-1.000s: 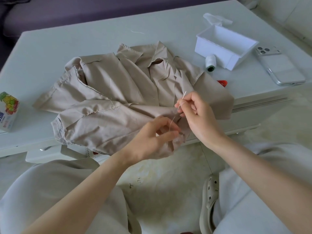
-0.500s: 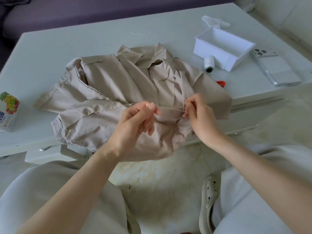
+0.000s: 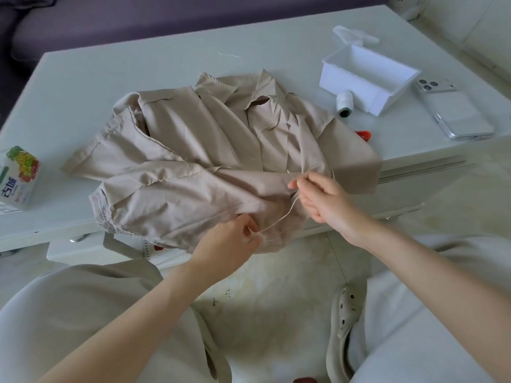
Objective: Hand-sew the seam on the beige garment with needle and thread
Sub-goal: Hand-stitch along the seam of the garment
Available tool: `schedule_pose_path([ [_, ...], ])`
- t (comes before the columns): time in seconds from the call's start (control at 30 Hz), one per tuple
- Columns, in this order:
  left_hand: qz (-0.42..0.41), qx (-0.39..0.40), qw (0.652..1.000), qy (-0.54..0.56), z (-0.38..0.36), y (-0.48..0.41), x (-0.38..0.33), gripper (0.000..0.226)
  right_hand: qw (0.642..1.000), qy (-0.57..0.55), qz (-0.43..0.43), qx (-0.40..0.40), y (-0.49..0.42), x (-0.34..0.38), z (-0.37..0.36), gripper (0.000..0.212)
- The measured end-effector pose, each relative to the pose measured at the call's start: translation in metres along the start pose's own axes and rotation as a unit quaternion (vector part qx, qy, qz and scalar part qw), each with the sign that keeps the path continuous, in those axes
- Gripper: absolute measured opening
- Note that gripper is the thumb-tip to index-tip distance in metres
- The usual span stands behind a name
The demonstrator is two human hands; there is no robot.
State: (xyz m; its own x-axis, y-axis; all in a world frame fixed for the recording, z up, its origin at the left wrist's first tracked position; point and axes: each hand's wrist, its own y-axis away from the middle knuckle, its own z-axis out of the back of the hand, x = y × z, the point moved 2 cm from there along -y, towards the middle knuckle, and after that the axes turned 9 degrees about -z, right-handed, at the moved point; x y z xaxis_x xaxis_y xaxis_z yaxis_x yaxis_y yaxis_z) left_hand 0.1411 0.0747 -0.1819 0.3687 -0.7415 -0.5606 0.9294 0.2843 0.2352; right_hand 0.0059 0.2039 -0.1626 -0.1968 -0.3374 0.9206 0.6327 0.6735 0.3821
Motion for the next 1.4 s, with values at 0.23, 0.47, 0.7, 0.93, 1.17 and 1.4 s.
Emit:
schedule_pose_path([
  [0.23, -0.051, -0.010, 0.998, -0.048, -0.003, 0.012, 0.003, 0.020, 0.885, 0.448, 0.094, -0.078, -0.001, -0.036, 0.010, 0.017],
  [0.47, -0.196, -0.058, 0.974, 0.093, 0.001, 0.021, -0.004, 0.013, 0.810, 0.579, 0.083, -0.049, 0.003, -0.045, 0.016, 0.010],
  [0.7, -0.295, 0.013, 0.949, 0.109, -0.007, 0.027, -0.010, 0.018, 0.784, 0.614, 0.073, -0.055, 0.004, -0.049, 0.022, 0.010],
  [0.93, -0.203, 0.090, 0.951, 0.216, -0.013, 0.030, -0.019, 0.018, 0.779, 0.616, 0.094, -0.060, 0.005, -0.055, 0.024, 0.006],
  [1.17, -0.180, 0.140, 0.969, 0.093, -0.035, 0.026, -0.006, 0.020, 0.825, 0.478, 0.282, -0.102, 0.014, -0.050, 0.014, 0.014],
  [1.4, -0.205, 0.100, 0.966, 0.124, -0.024, 0.025, -0.011, 0.018, 0.732, 0.562, 0.381, -0.057, 0.020, -0.060, -0.001, 0.028],
])
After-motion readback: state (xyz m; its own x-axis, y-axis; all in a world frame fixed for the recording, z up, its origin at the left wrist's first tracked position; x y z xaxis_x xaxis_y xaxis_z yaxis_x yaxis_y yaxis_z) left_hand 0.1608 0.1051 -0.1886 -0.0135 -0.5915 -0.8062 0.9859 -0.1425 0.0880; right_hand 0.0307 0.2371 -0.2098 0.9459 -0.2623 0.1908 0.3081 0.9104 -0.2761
